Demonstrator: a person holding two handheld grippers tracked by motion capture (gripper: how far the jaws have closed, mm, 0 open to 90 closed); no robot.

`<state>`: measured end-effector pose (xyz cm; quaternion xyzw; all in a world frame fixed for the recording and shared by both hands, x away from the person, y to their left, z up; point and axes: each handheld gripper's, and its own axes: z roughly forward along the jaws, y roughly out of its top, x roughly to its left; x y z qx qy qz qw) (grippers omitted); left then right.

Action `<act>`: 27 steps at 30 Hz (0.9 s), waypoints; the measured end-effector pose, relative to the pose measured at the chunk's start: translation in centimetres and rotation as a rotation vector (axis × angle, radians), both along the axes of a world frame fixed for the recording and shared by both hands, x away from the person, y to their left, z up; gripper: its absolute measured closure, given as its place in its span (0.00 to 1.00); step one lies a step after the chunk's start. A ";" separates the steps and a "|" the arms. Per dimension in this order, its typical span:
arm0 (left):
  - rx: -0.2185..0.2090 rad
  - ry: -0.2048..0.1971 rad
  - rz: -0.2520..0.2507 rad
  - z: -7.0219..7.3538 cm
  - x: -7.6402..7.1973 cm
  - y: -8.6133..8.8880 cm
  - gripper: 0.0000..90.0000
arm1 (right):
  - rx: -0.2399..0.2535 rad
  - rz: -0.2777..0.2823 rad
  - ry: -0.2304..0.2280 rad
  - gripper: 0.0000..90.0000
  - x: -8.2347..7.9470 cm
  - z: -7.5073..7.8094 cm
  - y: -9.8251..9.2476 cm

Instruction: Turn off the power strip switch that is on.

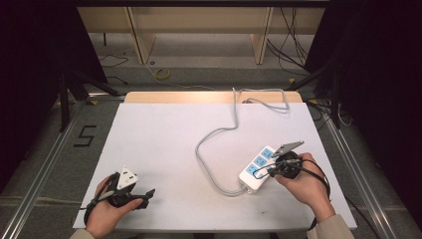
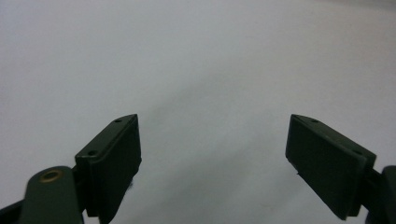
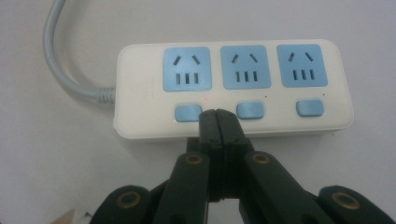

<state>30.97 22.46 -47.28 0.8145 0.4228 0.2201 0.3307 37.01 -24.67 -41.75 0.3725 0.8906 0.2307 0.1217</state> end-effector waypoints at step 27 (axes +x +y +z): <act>0.000 -0.003 0.000 0.0 0.0 -0.1 0.20 | -0.009 0.016 0.026 1.00 0.8 -0.1 1.2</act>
